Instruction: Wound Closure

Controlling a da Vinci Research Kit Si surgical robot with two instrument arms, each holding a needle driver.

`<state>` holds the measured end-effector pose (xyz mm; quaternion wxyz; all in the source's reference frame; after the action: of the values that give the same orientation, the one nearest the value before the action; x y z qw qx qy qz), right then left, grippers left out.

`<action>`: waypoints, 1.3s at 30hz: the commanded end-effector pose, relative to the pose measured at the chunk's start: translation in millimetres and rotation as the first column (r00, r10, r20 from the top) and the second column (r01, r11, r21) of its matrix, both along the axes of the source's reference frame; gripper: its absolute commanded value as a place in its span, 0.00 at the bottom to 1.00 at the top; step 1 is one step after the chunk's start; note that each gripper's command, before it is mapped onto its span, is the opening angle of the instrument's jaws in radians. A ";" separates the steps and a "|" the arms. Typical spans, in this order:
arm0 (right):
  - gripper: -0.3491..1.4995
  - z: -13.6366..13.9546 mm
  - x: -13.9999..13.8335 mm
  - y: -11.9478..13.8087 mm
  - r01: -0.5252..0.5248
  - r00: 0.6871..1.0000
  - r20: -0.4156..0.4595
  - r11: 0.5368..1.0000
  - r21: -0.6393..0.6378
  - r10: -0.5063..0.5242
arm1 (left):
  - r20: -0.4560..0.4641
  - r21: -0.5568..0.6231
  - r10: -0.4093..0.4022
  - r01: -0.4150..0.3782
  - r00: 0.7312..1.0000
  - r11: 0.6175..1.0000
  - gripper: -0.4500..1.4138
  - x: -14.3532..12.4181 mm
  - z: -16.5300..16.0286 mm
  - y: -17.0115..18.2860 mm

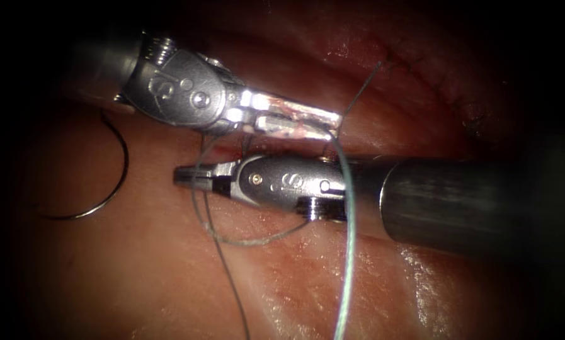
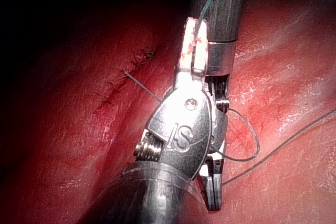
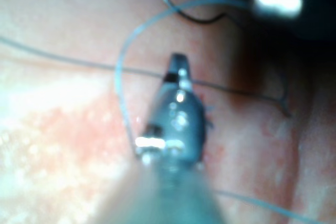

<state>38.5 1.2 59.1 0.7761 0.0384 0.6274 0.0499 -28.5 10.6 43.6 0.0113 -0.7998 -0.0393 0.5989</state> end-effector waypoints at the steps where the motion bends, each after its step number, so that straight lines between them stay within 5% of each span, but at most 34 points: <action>1: 0.00 0.5 0.7 -0.4 0.002 1.000 -0.003 1.000 0.001 -0.002 | -0.005 0.003 0.005 -0.005 1.000 1.000 0.00 -0.3 0.6 -0.8; 39: 0.00 0.5 0.7 -0.4 0.002 1.000 -0.003 1.000 0.001 -0.002 | -0.005 0.003 0.005 -0.005 1.000 1.000 0.00 -0.3 0.6 -0.8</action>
<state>38.5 1.2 59.1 0.7759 0.0383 0.6277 0.0500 -28.5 10.7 43.5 0.0104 -0.8000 -0.0394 0.5986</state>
